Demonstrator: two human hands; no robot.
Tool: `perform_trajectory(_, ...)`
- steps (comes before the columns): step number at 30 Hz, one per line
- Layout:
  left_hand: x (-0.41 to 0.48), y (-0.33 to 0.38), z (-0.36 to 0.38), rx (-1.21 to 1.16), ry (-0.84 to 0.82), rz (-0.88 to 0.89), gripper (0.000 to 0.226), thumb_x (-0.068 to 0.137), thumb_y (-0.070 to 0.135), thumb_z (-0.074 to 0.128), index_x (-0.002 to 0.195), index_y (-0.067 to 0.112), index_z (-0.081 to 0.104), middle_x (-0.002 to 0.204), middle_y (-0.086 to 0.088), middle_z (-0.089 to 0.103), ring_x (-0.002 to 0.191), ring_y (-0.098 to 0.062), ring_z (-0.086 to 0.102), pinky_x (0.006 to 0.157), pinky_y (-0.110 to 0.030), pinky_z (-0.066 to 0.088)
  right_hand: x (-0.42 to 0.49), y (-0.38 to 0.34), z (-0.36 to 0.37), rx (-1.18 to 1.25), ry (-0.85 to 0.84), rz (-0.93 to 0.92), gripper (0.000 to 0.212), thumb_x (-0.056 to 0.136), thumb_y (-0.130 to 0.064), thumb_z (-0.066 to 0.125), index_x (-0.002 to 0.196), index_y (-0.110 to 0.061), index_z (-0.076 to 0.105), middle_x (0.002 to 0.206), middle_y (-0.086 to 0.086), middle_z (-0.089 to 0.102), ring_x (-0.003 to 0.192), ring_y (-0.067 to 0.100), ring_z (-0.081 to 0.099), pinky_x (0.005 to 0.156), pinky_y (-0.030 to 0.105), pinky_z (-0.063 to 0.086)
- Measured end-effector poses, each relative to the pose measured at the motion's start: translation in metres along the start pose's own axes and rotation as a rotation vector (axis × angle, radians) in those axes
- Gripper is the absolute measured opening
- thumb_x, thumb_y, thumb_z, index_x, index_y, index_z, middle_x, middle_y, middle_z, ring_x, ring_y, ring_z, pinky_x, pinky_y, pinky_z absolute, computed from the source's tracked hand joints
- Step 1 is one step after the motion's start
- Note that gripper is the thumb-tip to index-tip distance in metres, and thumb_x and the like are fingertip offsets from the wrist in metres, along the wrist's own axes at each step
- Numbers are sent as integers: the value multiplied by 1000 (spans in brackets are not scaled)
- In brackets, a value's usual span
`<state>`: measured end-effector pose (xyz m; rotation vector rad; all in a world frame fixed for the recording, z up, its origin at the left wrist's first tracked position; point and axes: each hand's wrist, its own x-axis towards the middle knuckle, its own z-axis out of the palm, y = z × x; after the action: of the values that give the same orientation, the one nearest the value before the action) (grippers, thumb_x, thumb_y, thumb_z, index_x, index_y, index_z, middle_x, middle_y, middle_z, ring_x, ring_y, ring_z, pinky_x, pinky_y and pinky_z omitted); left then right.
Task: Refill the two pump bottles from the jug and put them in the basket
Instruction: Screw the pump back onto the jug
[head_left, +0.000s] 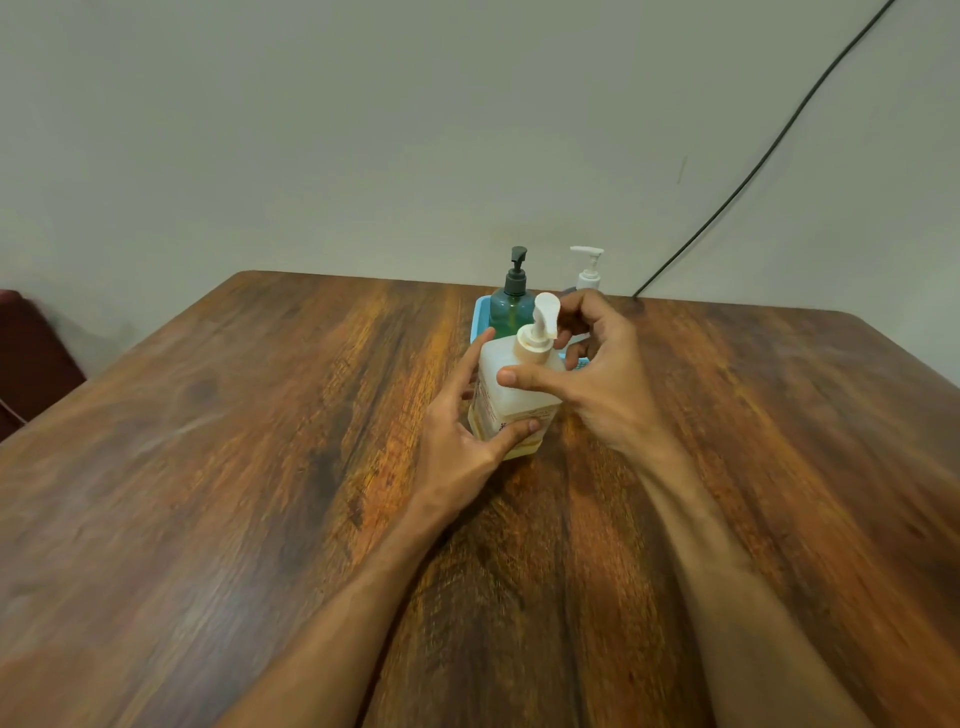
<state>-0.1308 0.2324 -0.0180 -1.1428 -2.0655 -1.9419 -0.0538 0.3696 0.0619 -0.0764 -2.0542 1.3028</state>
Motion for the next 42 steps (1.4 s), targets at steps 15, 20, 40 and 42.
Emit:
perform_trajectory(15,1,-5,-1,-5,14,5,96,76,21,90,157,22,38,151,6,54,126,-15,60,103,-46,55,-4,5,12,-43,66,-99,38,67,-14,91,99,-9,71,92,2,69,75,7,52,68,20,47)
perform_trajectory(20,1,-6,0,-23,5,8,95,76,22,89,157,20,39,150,5,54,127,-15,60,104,-40,55,-4,6,15,-31,94,-74,35,69,-11,90,97,-8,69,86,-5,64,73,2,51,68,17,46)
perform_trajectory(40,3,5,3,-140,-184,-209,100,84,17,83,158,48,25,140,16,56,123,-3,62,102,-36,56,-32,36,-25,139,-310,329,94,75,-8,86,151,-33,37,137,-7,58,118,-1,61,97,31,56)
perform_trajectory(42,7,3,6,-167,-178,-228,98,83,13,84,155,52,30,139,15,58,124,-7,63,104,-44,55,-25,44,-27,114,-340,350,92,75,-7,86,150,-30,38,135,-10,59,118,-2,61,100,34,55)
